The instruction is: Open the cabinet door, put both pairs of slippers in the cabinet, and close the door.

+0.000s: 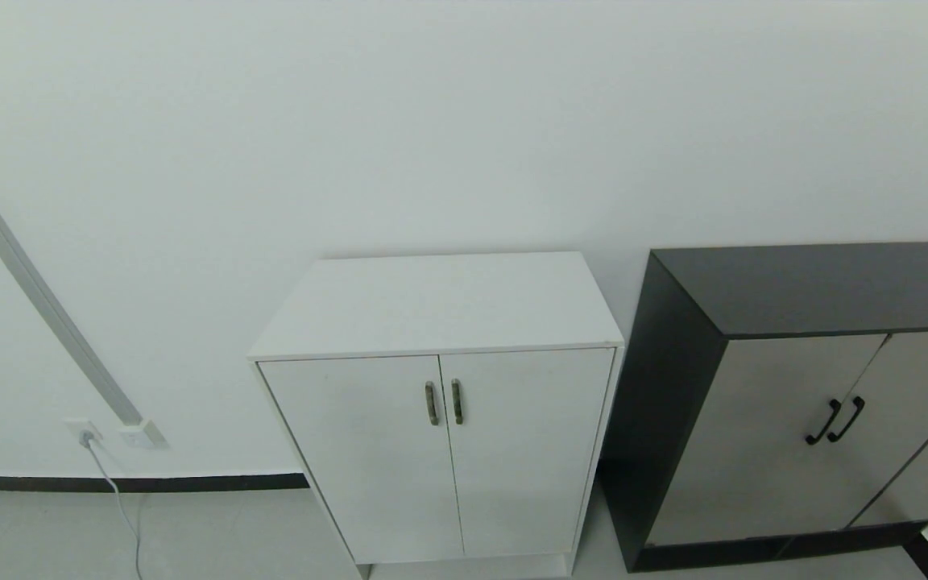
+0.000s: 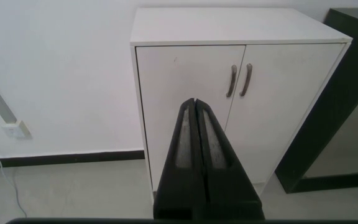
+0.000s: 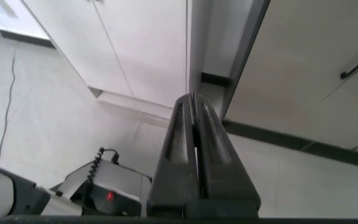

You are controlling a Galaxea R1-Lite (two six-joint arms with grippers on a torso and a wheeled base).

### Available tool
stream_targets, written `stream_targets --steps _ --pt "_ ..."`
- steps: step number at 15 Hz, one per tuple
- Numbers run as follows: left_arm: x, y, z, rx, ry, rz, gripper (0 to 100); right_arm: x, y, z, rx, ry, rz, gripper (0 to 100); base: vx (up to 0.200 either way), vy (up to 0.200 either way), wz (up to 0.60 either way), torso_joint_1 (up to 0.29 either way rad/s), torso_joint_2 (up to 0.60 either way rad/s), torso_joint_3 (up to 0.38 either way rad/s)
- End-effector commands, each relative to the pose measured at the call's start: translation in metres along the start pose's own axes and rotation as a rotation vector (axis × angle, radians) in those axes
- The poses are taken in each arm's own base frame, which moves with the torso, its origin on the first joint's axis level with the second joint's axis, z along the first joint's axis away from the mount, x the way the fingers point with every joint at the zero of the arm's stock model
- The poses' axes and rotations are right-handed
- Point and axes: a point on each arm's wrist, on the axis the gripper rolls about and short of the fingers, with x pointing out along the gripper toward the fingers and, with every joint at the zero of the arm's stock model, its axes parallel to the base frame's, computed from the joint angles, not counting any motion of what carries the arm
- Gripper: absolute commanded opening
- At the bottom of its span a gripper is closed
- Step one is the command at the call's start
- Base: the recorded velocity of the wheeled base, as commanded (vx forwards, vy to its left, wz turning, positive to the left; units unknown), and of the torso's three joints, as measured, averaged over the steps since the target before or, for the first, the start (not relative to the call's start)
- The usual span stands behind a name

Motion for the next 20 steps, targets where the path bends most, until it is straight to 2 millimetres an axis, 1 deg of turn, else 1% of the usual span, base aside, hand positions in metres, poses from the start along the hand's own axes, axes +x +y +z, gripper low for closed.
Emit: stream_targets --steps 1,5,10,12,15,18,20 --pt "0.000 0.000 0.000 0.000 0.000 0.000 0 -0.002 0.000 -0.003 0.000 -0.003 0.000 0 0.000 0.000 0.00 0.000 0.00 0.000" --pt "0.000 0.000 0.000 0.000 0.000 0.002 0 -0.007 0.001 -0.015 -0.004 0.045 0.012 0 0.000 0.000 0.00 0.000 0.00 0.000" --pt "0.000 0.000 0.000 -0.002 0.000 0.000 0 -0.010 0.001 -0.016 -0.003 0.004 0.011 0 0.000 0.000 0.00 0.000 0.00 0.000" --pt "0.000 0.000 0.000 0.000 0.000 0.002 0 -0.011 0.001 -0.017 0.005 -0.009 -0.018 0 0.000 0.000 0.00 0.000 0.00 0.000" --pt "0.000 0.000 0.000 0.000 0.000 0.000 0 -0.018 0.002 -0.019 0.027 -0.099 -0.107 0 0.000 0.000 0.00 0.000 0.00 0.000" --pt "0.000 0.000 0.000 0.000 0.000 0.000 0 -0.021 0.003 -0.020 0.044 -0.137 -0.175 0 0.000 0.000 0.00 0.000 0.00 0.000" --pt "0.000 0.000 0.000 0.000 0.000 0.000 0 -0.022 0.003 -0.021 0.045 -0.153 -0.188 0 0.000 0.000 0.00 0.000 0.00 0.000"
